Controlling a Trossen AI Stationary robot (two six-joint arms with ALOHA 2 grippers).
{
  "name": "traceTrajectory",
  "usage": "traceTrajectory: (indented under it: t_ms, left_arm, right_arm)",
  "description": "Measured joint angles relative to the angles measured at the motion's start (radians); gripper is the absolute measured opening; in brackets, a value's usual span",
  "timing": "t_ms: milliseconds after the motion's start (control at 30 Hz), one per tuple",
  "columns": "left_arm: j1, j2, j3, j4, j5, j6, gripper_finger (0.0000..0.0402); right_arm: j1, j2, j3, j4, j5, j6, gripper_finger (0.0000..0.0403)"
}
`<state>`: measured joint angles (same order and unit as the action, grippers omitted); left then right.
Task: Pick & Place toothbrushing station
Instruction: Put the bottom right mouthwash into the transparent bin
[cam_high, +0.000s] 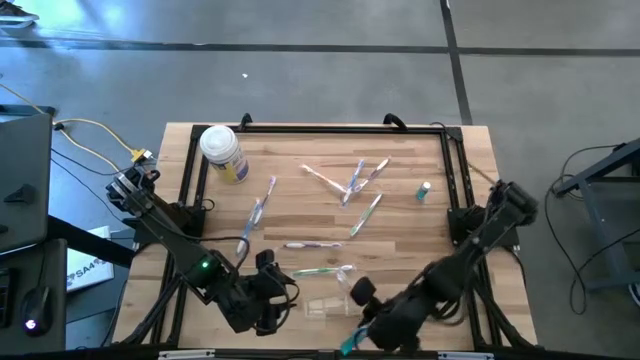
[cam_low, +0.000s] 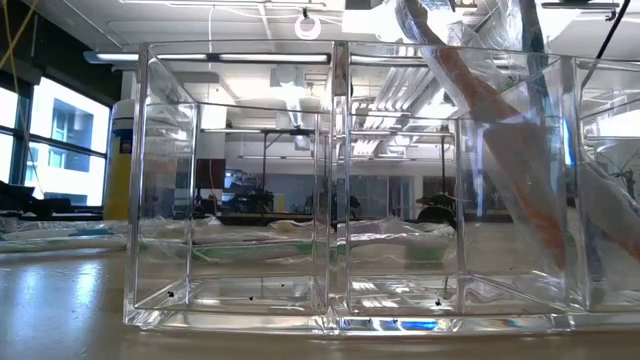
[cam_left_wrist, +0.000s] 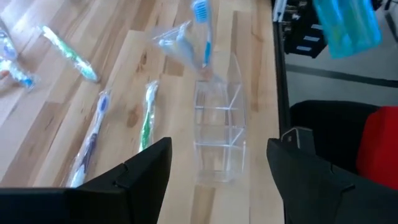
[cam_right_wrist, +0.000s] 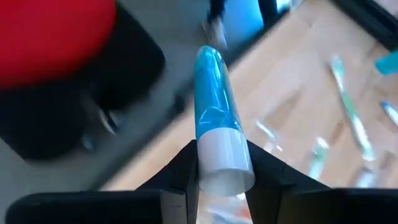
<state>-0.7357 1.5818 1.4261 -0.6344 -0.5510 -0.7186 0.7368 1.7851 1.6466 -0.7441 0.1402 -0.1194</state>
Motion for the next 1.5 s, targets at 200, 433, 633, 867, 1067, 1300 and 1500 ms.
traceTrajectory:
  t_ms: [200, 433, 633, 867, 1067, 1300, 1500]
  left_arm:
    - [0.000, 0.000, 0.000, -0.013, 0.000, -0.022, 0.0261]
    - [-0.014, -0.018, 0.000, -0.076, 0.016, -0.051, 0.0261]
    - [-0.032, -0.044, 0.001, -0.132, -0.049, -0.064, 0.0261]
    - [-0.038, -0.042, 0.000, -0.193, -0.094, -0.077, 0.0261]
    - [-0.038, -0.042, 0.000, -0.199, -0.116, -0.090, 0.0261]
    - [-0.037, -0.042, 0.000, -0.197, -0.119, -0.102, 0.0261]
    - [-0.037, -0.042, 0.000, -0.191, -0.122, -0.103, 0.0261]
  right_arm:
    - [-0.042, 0.165, 0.247, -0.314, 0.094, -0.010, 0.0085]
    - [-0.105, 0.263, 0.365, -0.423, 0.088, -0.018, 0.0085]
    - [-0.139, 0.324, 0.364, -0.429, 0.057, -0.062, 0.0085]
    - [-0.152, 0.390, 0.364, -0.435, 0.053, -0.065, 0.0085]
    - [-0.153, 0.397, 0.364, -0.467, 0.036, -0.004, 0.0085]
    - [-0.150, 0.397, 0.364, -0.582, 0.035, 0.144, 0.0085]
    - [-0.141, 0.397, 0.364, -0.614, 0.017, 0.186, 0.0085]
